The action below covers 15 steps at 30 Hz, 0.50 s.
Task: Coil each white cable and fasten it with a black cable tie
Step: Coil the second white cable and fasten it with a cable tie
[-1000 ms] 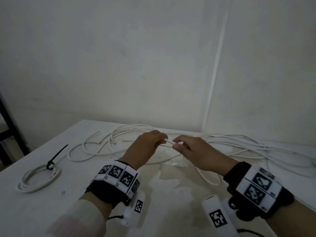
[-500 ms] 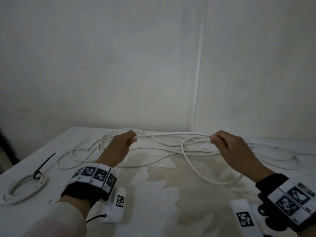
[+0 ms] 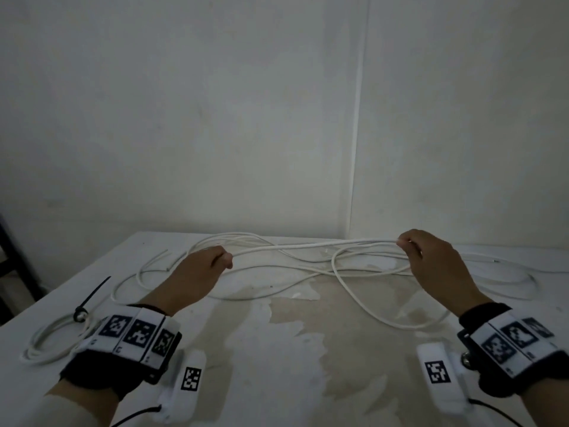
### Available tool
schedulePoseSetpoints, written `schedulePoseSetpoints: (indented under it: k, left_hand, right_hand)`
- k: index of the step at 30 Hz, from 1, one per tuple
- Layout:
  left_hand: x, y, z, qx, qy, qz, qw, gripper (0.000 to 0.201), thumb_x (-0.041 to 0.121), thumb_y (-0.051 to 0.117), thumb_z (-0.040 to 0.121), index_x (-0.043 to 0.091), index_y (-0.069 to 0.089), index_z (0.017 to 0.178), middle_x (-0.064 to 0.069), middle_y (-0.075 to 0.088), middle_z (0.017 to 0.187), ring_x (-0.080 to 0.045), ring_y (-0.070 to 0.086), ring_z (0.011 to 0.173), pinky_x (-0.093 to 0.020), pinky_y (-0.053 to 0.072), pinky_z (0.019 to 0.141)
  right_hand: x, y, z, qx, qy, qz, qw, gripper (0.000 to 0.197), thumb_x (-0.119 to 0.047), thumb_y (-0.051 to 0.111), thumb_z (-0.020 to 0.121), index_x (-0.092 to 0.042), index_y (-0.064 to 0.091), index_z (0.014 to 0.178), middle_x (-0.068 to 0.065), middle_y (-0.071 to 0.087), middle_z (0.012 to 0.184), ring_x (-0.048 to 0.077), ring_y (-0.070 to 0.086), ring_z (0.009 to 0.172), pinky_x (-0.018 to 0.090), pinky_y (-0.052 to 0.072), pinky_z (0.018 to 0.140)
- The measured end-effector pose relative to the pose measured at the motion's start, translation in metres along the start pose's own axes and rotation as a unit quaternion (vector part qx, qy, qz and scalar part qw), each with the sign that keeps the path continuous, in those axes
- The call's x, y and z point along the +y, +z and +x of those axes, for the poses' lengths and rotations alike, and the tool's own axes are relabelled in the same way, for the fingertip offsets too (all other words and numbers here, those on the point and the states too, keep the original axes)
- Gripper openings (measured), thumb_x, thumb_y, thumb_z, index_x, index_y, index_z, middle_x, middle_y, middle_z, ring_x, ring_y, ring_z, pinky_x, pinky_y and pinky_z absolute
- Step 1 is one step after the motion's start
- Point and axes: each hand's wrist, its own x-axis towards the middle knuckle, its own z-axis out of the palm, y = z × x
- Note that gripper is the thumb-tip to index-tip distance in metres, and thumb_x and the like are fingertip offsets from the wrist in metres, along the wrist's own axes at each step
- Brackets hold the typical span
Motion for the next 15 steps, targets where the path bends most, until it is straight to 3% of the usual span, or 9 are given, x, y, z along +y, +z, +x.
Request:
schedulePoseSetpoints:
  k: [2,3,5,6,9,10,11,13,15]
  left_hand:
    - [0.008,-0.008,-0.003,-0.008,-0.039,-0.147,0.988,0.027,0.018,0.038,0.098,0.014,0.055,0.078,0.003,0.044,0.066,-0.010,0.039,0.058,-0.022,0.029,0.053]
    - [0.014,-0.012,-0.005,-0.011,-0.046,-0.213,0.976,0.027,0.018,0.038,0.098,0.014,0.056,0.080,0.001,0.042,0.065,-0.009,0.037,0.055,-0.021,0.029,0.052]
    - [0.027,-0.015,-0.010,-0.006,-0.017,-0.258,0.966,0.024,0.022,0.038,0.098,0.017,0.058,0.087,0.001,0.044,0.063,-0.003,0.035,0.048,-0.015,0.030,0.047]
    - [0.035,-0.014,-0.012,0.006,0.008,-0.257,0.966,0.022,0.025,0.039,0.098,0.018,0.060,0.091,0.002,0.045,0.062,-0.002,0.035,0.045,-0.012,0.030,0.045]
    - [0.050,-0.007,-0.013,0.067,0.054,-0.246,0.966,0.024,0.027,0.040,0.097,0.020,0.063,0.098,0.002,0.043,0.058,-0.002,0.039,0.046,-0.010,0.029,0.045]
    - [0.051,-0.006,-0.012,0.082,0.050,-0.249,0.964,0.025,0.024,0.038,0.098,0.019,0.063,0.099,0.002,0.043,0.059,-0.002,0.039,0.047,-0.011,0.029,0.045]
    - [0.051,-0.005,-0.011,0.091,0.044,-0.252,0.962,0.027,0.020,0.037,0.099,0.019,0.064,0.099,0.002,0.043,0.059,-0.001,0.039,0.047,-0.011,0.029,0.046]
    - [0.047,-0.005,-0.010,0.086,0.040,-0.236,0.967,0.027,0.016,0.036,0.099,0.017,0.063,0.101,0.002,0.042,0.060,0.000,0.041,0.046,-0.012,0.029,0.047]
    - [0.045,-0.004,-0.010,0.060,0.049,-0.202,0.976,0.026,0.016,0.036,0.099,0.018,0.061,0.103,0.004,0.043,0.062,0.003,0.044,0.049,-0.014,0.030,0.051]
  right_hand:
    - [-0.002,0.008,-0.005,0.000,-0.053,-0.080,0.995,0.019,-0.012,0.051,0.093,-0.013,0.066,0.105,0.010,0.066,0.091,0.029,0.064,0.077,0.035,0.046,0.065]
    - [-0.005,0.012,-0.008,-0.004,-0.091,-0.122,0.988,0.017,-0.009,0.058,0.088,-0.016,0.068,0.100,0.009,0.066,0.085,0.028,0.065,0.066,0.036,0.048,0.054]
    - [-0.017,0.019,-0.012,-0.022,-0.153,-0.184,0.971,0.014,-0.015,0.076,0.073,-0.021,0.068,0.083,0.005,0.062,0.071,0.022,0.060,0.044,0.027,0.035,0.034]
    - [-0.023,0.024,-0.013,-0.033,-0.180,-0.198,0.963,0.020,-0.019,0.080,0.068,-0.023,0.062,0.077,0.002,0.060,0.068,0.019,0.057,0.041,0.023,0.028,0.032]
    - [-0.049,0.033,-0.019,-0.019,-0.253,-0.219,0.942,0.015,-0.030,0.058,0.075,-0.026,0.044,0.076,-0.004,0.057,0.064,0.016,0.056,0.043,0.019,0.017,0.037]
    - [-0.057,0.036,-0.021,-0.010,-0.276,-0.214,0.937,0.005,-0.031,0.049,0.077,-0.027,0.047,0.076,-0.005,0.058,0.064,0.015,0.056,0.044,0.018,0.017,0.038]
    - [-0.064,0.036,-0.024,-0.004,-0.291,-0.198,0.936,0.012,-0.030,0.043,0.078,-0.026,0.053,0.074,-0.005,0.058,0.064,0.015,0.056,0.044,0.018,0.017,0.038]
    - [-0.075,0.039,-0.031,-0.012,-0.323,-0.167,0.932,0.017,-0.028,0.041,0.080,-0.025,0.057,0.075,-0.006,0.058,0.066,0.015,0.054,0.046,0.017,0.019,0.038]
    - [-0.086,0.040,-0.037,-0.008,-0.364,-0.139,0.921,0.006,-0.026,0.044,0.083,-0.025,0.048,0.079,-0.006,0.056,0.067,0.015,0.052,0.048,0.018,0.023,0.038]
